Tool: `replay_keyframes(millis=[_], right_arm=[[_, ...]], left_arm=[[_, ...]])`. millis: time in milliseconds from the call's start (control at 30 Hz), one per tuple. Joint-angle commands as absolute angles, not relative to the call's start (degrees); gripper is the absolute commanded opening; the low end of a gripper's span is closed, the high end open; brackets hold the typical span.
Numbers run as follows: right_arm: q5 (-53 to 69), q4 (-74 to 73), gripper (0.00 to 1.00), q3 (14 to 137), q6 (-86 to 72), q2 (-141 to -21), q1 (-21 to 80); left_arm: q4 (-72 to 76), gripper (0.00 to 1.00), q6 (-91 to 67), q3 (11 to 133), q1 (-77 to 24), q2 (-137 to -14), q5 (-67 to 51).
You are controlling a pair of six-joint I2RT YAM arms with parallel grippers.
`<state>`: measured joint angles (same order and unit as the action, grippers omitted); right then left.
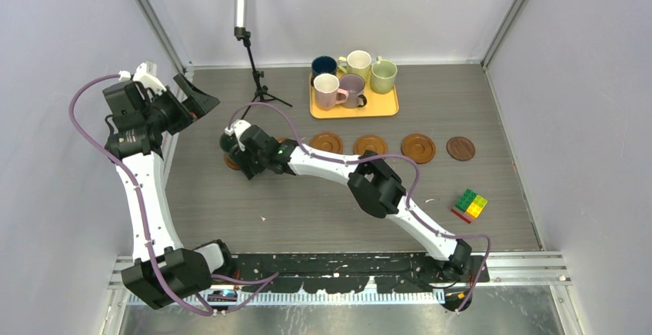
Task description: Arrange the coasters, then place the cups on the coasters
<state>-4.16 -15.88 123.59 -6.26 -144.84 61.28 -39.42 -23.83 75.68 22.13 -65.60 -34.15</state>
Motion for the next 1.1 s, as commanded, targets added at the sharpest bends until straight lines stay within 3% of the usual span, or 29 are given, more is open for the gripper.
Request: replay_keyframes(millis=[0,367,667,867,1067], right_arm=[[-3.01,-16.93,0.71,120.98,-6.33,-134.28,61.51],[8.39,-25.78,0.78,106.67,-3.02,-115.66,53.59],[20.9,-37.13,0.78,98.41,6.31,-104.51,30.7],[15.71,-39.37,0.77,99.52,10.29,-106.85,19.1],[12.06,-40.06,0.71,107.07,9.56,-115.99,16.96]], left_arm=[[-39.98,1.0,-22.12,77.8,22.59,-65.7,-36.25],[-47.53,1.0,-14.28,80.71,21.02,-69.37,-39.72],[-51.52,1.0,-7.61,82.18,16.15,-71.46,-42.3],[-50.89,1.0,-8.3,82.44,15.52,-72.1,-43.14],[-49.45,1.0,-9.37,81.81,15.56,-71.99,-42.89]])
